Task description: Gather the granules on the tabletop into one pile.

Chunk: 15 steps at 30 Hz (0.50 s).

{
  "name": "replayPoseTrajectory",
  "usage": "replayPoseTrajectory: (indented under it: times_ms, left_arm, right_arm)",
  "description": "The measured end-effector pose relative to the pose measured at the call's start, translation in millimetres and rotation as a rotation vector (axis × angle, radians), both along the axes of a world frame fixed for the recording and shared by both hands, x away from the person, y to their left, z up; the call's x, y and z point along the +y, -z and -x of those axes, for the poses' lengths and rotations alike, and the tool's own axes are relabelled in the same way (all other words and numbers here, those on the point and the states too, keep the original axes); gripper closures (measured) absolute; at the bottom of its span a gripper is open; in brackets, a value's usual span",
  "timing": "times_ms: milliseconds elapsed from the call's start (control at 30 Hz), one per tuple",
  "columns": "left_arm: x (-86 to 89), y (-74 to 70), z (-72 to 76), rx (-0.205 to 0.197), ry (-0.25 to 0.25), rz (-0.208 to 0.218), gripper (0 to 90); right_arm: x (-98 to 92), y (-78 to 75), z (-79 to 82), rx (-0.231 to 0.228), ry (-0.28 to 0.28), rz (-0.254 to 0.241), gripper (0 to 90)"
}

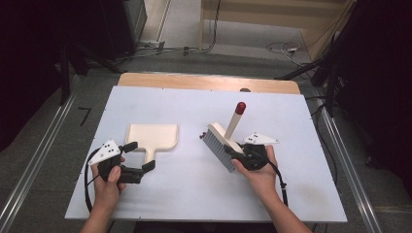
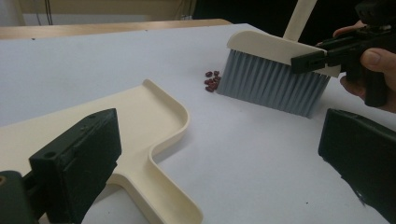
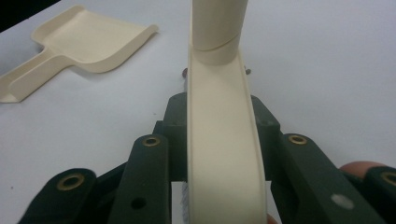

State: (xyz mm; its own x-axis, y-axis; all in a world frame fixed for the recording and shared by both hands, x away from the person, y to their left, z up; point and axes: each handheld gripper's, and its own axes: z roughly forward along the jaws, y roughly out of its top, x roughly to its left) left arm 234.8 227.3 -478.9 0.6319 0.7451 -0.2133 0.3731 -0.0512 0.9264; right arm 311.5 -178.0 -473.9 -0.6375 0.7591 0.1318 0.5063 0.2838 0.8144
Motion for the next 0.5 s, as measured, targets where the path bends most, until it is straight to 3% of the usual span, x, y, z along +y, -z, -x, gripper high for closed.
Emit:
replayPoseTrajectory:
  times_ms: [133, 267, 333, 500]
  left_arm:
    - [-0.8, 0.4, -0.4, -0.001, 0.001, 0.002, 0.0]
    - [-1.5, 1.1, -1.3, 0.001, 0.003, 0.0, 0.0]
    - [-2.0, 1.3, -1.8, 0.003, 0.007, -0.004, 0.0]
    - [-4.6, 2.2, -2.6, 0.007, 0.006, -0.008, 0.0]
  right_arm:
    - [-5.3, -3.0, -1.7, 0.009, 0.01, -0.016, 65.6]
    - [-4.0, -12.1, 2.6, -0.029, -0.03, -0.047, 65.6]
    - [0.6, -17.9, 7.0, -0.049, -0.047, -0.057, 65.6]
    - [25.0, -23.5, 13.0, -0.045, -0.076, -0.09, 65.6]
